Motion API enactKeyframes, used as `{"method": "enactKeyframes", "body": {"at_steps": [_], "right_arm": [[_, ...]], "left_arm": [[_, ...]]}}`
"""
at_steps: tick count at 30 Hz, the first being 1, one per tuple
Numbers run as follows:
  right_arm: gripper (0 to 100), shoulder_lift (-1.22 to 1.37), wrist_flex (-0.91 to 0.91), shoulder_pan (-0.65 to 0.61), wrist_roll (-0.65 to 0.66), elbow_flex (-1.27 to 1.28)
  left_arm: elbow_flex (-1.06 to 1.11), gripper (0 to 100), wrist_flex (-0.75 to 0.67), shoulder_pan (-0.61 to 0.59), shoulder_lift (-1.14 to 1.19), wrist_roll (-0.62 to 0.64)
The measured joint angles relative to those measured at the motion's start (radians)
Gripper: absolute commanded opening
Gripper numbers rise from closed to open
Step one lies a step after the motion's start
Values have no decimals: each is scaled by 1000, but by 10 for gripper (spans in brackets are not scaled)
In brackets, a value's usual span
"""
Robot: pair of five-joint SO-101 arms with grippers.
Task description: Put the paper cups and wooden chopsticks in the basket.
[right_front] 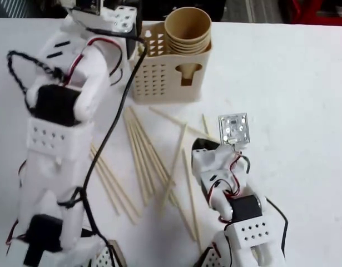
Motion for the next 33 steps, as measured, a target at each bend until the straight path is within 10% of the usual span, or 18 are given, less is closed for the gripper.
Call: {"method": "enactKeyframes", "body": {"at_steps": [14, 33], "right_arm": [[18, 0, 0, 0, 0, 0], [18, 0, -138, 2, 0, 74]], "left_arm": [[0, 24, -272, 0, 235, 0], [0, 135, -183, -54, 387, 0]]}}
